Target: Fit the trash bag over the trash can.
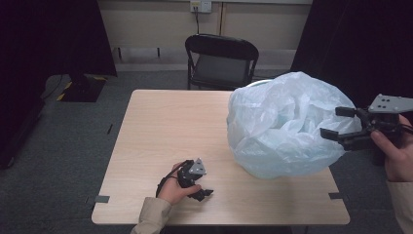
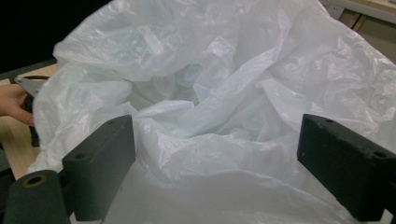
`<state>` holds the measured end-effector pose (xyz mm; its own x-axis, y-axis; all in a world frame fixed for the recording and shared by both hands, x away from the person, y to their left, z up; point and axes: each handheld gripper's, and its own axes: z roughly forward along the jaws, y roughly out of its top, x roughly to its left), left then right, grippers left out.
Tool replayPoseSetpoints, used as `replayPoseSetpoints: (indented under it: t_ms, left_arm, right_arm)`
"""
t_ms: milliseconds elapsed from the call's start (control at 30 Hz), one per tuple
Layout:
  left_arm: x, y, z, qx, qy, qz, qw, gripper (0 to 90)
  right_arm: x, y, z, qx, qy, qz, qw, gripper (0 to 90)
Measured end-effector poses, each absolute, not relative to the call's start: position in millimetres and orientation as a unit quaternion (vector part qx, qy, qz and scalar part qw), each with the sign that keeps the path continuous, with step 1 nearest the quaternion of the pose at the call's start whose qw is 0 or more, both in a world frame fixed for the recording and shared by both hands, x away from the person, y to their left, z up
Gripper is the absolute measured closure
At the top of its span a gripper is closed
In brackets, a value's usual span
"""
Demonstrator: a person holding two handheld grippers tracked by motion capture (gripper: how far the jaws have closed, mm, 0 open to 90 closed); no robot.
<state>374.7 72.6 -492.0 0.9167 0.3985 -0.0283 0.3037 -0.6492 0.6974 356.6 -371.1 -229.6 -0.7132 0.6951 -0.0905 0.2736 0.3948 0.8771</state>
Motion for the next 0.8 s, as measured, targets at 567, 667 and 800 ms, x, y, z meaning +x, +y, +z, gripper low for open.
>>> replayPoseSetpoints:
  t_ms: [567,667,800]
  left_arm:
    - [373.3,72.7,-497.0,0.903,0.188,0.072,0.379,14.8]
    - [372.6,73.3,-498.3,0.901,0.187,0.073,0.385,13.5]
    - [372.7,72.3,-501.1,0.900,0.180,0.071,0.391,7.7]
  right_arm:
    - [388.6,-361.5,-264.8,0.323,0.820,0.416,0.222,10.6]
    - [390.1,-360.2,-266.8,0.323,0.822,0.414,0.220,10.7]
    - [387.9,-359.5,-259.6,0.321,0.823,0.411,0.225,10.8]
